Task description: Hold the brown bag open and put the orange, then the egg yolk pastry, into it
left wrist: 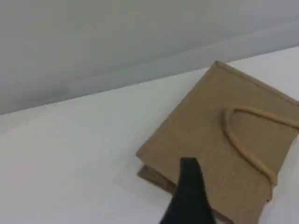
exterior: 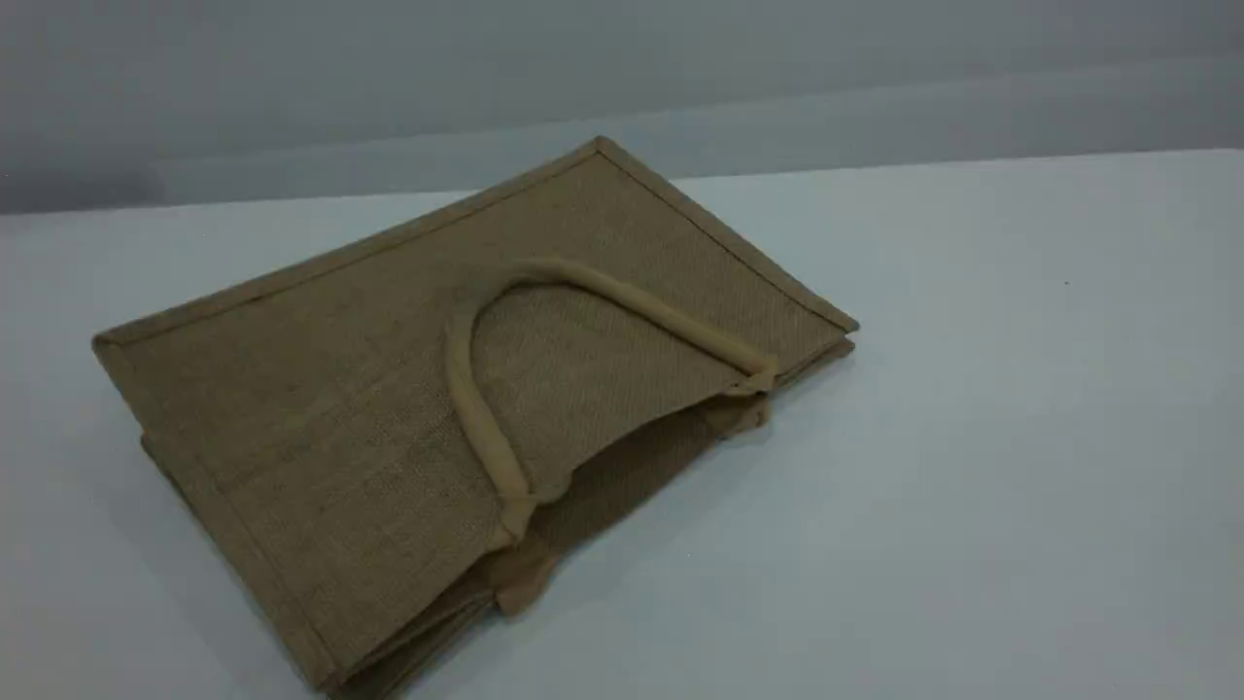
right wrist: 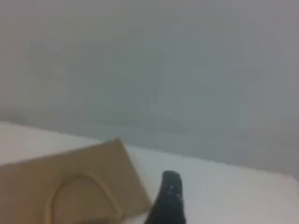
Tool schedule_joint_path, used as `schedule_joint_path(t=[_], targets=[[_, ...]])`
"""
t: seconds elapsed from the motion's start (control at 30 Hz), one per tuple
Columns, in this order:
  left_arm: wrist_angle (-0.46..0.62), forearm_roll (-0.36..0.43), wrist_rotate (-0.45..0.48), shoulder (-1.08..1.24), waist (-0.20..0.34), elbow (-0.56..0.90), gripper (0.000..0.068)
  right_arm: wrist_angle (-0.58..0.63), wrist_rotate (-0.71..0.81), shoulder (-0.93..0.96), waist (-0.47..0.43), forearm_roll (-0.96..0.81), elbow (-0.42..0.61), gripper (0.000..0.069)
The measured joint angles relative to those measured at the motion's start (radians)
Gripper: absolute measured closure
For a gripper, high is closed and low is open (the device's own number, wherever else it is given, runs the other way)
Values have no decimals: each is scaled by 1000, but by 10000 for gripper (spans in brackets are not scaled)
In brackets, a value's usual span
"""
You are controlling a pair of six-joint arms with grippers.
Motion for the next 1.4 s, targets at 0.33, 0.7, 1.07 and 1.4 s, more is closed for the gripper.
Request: schedule_joint_path(t=[0.33, 0.7, 1.07, 1.4], targets=[[-3, -8, -5, -139, 0, 266, 172, -3, -39, -189, 0, -36, 350, 110], [-4, -22, -6, -139, 0, 441, 172, -132, -93, -213, 0, -39, 662, 115], [-38, -21, -6, -138, 0, 529, 172, -148, -97, -213, 0, -63, 678, 117], [-150, -18, -47, -138, 0, 580, 172, -147, -97, -213, 0, -64, 678, 122]])
